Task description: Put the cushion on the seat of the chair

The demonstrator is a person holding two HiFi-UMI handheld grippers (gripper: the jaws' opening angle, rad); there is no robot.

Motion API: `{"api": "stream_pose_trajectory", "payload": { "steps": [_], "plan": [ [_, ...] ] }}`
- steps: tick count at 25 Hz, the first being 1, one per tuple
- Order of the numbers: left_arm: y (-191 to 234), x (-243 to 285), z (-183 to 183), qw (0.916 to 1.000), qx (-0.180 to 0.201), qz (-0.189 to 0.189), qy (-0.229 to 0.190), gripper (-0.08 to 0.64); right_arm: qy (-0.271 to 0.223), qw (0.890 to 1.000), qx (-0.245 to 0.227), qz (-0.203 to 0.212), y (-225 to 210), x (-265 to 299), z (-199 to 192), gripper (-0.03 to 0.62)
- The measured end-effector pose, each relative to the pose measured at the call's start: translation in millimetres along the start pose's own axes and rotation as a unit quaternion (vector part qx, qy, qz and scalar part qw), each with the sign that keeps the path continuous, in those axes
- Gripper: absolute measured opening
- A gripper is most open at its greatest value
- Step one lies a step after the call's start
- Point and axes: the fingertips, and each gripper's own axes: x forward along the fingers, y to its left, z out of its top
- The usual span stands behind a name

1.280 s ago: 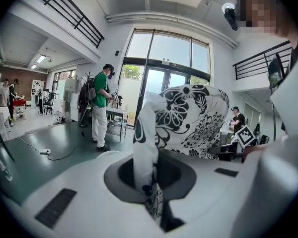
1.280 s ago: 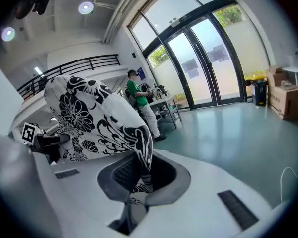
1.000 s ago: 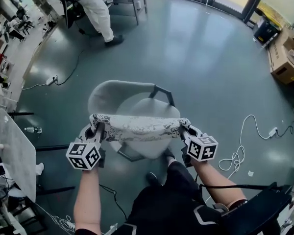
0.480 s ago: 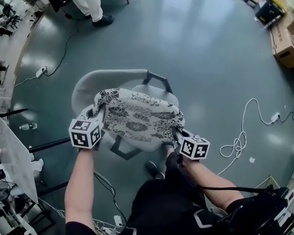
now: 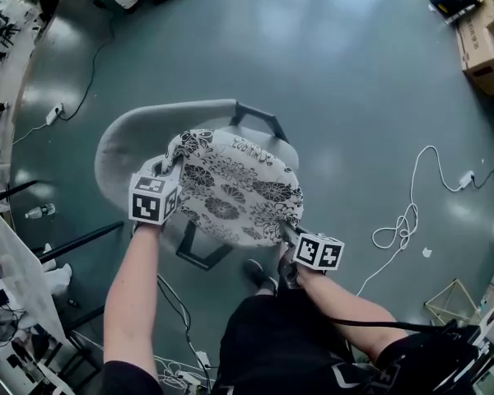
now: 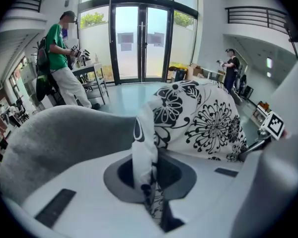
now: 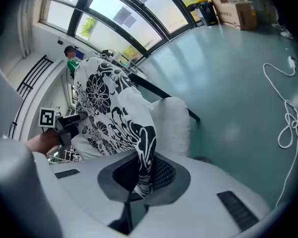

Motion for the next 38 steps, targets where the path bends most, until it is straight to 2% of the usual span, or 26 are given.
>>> {"api": "stream_pose_trajectory", "payload": {
  "steps": [5,10,18,22,28,38],
  "plan": [
    [-9.0,49.1,-11.7,0.9985,0.047,-0.005,0.027,0.021,0.023,0.999,0.041,-0.019,-23.1,22.3,-25.0,0.021],
    [-12.3,94.6,-25.5,0.9941,0.086,-0.012,0.065,0.021,0.051,0.997,0.057,-0.027,-33.3,47.1,-46.9,0.021],
    [-10.5,159.4,-48.6,0.9887,0.117,-0.002,0.094,0.023,0.077,0.995,0.047,-0.034,-52.5,81.0,-55.7,0.021],
    [-9.6,188.4,-64.0,0.9882,0.111,-0.001,0.105,0.023,0.086,0.994,0.05,-0.042,-65.2,96.5,-59.3,0.021],
    [-13.8,220.3,-80.2,0.982,0.146,-0.009,0.119,0.023,0.093,0.994,0.048,-0.042,-79.1,112.0,-67.2,0.021],
    [-16.7,251.7,-98.5,0.9803,0.156,-0.014,0.12,0.023,0.098,0.993,0.041,-0.051,-97.2,130.7,-76.3,0.023]
  ]
}}
